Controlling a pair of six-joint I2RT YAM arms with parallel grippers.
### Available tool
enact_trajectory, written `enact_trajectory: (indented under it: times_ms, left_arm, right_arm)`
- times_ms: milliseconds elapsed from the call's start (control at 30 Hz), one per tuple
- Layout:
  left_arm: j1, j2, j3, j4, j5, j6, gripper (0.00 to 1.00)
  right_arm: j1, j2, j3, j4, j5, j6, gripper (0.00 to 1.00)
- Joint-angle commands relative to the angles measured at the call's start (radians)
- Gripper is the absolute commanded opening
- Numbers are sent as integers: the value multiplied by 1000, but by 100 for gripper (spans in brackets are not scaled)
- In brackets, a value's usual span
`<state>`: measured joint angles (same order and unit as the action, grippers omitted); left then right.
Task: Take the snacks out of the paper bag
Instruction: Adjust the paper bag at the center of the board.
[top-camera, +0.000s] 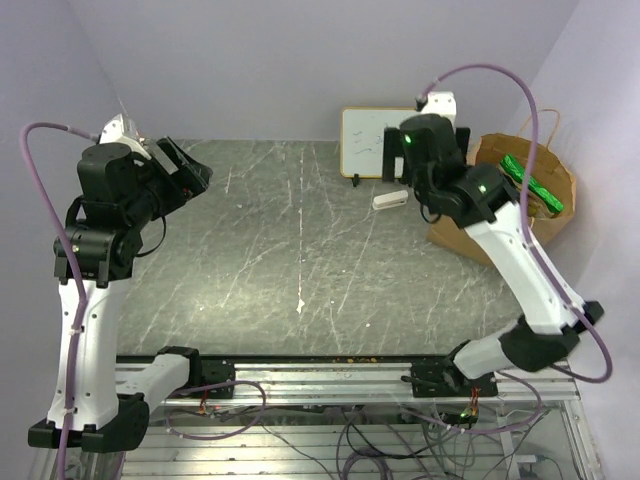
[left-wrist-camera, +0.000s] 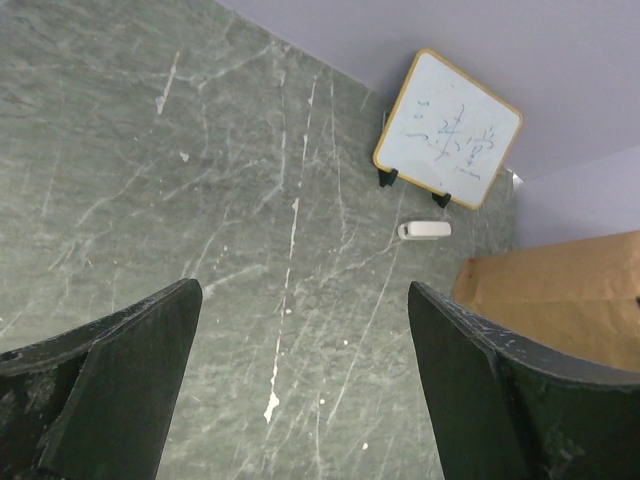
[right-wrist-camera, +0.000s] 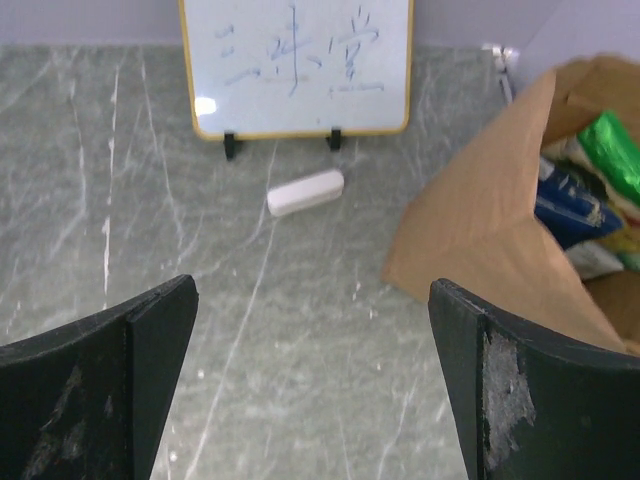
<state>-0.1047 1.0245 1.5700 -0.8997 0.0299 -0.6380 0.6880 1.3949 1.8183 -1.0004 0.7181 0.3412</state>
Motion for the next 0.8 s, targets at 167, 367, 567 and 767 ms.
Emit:
enact_trajectory:
  times_ms: [167, 367, 567, 767]
  left_arm:
    - [-14, 6, -48, 34, 106, -1, 95]
    - [-45, 22, -51, 54, 131, 26, 95]
    - [-84, 17, -54, 54, 110, 62, 95]
    - [-107, 43, -28, 62, 95, 76, 95]
  right_arm:
    - [-155, 306, 392, -73, 41, -52, 100]
    - [-380, 360, 442, -98, -89, -22, 100]
    - [-588, 356, 413, -86, -239, -5, 98]
    - [-700, 354, 330, -63, -400, 57, 92]
